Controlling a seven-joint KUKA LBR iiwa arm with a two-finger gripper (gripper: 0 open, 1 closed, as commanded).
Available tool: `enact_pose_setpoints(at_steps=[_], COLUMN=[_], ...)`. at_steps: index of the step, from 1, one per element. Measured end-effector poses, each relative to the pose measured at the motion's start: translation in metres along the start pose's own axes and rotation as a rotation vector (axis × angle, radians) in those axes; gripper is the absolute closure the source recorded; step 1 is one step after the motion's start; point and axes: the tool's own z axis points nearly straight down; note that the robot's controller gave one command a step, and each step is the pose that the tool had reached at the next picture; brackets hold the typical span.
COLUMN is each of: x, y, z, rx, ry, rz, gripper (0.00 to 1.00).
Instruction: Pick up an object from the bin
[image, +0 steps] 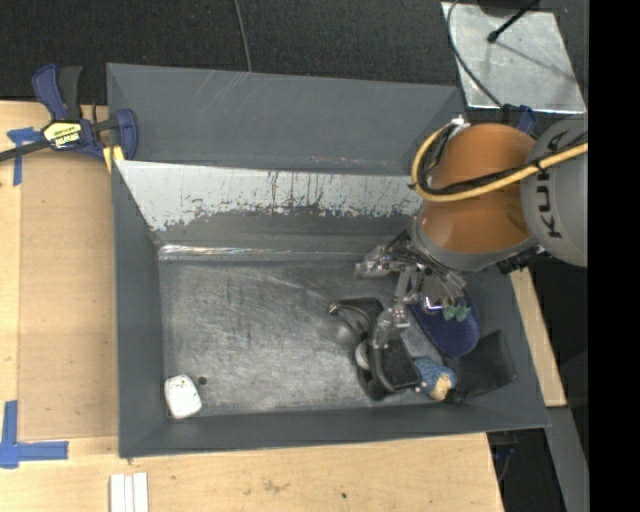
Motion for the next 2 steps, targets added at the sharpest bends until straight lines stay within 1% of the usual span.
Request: enact_pose_setpoints(at_steps=[1,2], x=[-0.005,0.022], y=[-0.003,-0.026], z=[0.047,0.008], rx=[-0.007,-0.003], ry=[-0.017,-0.009], rz=[0.177,0.752], gripper=[0.0,0.0])
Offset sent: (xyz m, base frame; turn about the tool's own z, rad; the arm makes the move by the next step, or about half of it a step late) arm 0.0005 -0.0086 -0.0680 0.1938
